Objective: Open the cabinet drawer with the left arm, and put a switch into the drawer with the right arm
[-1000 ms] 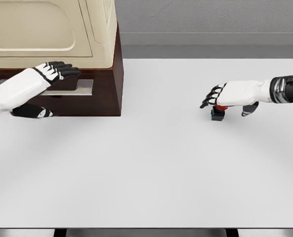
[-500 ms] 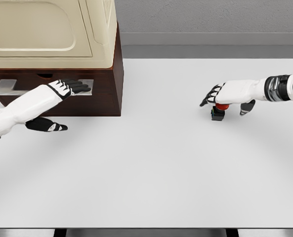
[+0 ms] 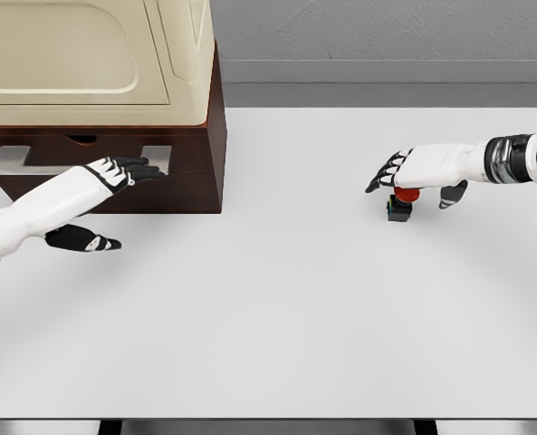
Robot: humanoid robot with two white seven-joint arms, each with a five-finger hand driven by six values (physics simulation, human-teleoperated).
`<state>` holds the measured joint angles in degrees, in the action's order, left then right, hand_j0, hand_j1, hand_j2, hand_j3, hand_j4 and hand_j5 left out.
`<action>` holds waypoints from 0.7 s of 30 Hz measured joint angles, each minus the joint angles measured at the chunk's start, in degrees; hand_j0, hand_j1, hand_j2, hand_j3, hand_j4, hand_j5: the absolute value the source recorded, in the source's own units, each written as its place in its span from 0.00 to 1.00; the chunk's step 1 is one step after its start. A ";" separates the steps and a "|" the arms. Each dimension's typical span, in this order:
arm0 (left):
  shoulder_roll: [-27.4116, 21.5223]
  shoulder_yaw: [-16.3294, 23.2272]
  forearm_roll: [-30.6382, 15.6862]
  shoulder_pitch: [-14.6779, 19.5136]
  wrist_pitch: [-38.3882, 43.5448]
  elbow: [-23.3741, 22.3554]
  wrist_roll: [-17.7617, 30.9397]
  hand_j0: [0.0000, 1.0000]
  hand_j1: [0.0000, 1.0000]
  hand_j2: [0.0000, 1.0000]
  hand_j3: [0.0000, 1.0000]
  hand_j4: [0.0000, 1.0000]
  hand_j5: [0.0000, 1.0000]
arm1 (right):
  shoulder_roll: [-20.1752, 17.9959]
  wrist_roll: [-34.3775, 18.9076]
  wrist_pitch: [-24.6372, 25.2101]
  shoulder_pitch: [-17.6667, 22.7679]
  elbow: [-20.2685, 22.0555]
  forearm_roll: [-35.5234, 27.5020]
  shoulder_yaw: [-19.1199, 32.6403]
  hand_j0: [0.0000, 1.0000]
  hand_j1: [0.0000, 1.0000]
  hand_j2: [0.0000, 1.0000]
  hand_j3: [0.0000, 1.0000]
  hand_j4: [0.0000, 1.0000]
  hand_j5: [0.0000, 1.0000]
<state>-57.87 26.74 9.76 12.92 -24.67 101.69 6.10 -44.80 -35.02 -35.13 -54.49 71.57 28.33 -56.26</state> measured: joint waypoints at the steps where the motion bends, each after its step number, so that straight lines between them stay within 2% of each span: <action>1: -0.02 -0.03 -0.05 0.00 -0.03 0.00 0.00 1.00 1.00 1.00 1.00 1.00 1.00 | 0.00 0.00 0.00 0.00 0.12 0.00 -0.01 1.00 1.00 1.00 1.00 1.00 1.00; 3: -0.04 -0.11 -0.13 -0.17 -0.13 0.00 0.00 1.00 1.00 1.00 1.00 1.00 1.00 | 0.01 0.00 0.00 0.00 0.35 -0.01 -0.03 1.00 1.00 1.00 1.00 1.00 1.00; 10: 0.01 -2.18 -1.60 -4.39 -0.40 0.84 -0.67 1.00 1.00 1.00 1.00 1.00 1.00 | -0.06 0.00 0.00 0.09 2.34 -0.01 -0.11 1.00 1.00 1.00 1.00 1.00 1.00; 15: -0.13 -4.03 -0.86 -5.36 -0.55 0.83 -0.13 1.00 1.00 1.00 1.00 1.00 1.00 | -0.17 0.00 0.00 0.09 2.91 -0.02 -0.13 1.00 1.00 1.00 1.00 1.00 1.00; 19: -0.11 -5.80 -3.32 -9.31 -0.52 2.23 -0.68 1.00 1.00 1.00 1.00 1.00 1.00 | -0.23 0.00 -0.01 0.09 3.01 0.01 -0.63 1.00 1.00 1.00 1.00 1.00 1.00; 21: -0.15 -6.77 -2.91 -9.76 -0.58 2.51 -0.40 1.00 1.00 1.00 1.00 1.00 1.00 | -0.24 0.00 0.00 0.09 3.03 -0.01 -0.81 1.00 1.00 1.00 1.00 1.00 1.00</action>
<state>-58.02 19.97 6.85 3.16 -25.26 104.20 5.70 -45.03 -35.02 -35.12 -54.40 74.60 28.32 -57.07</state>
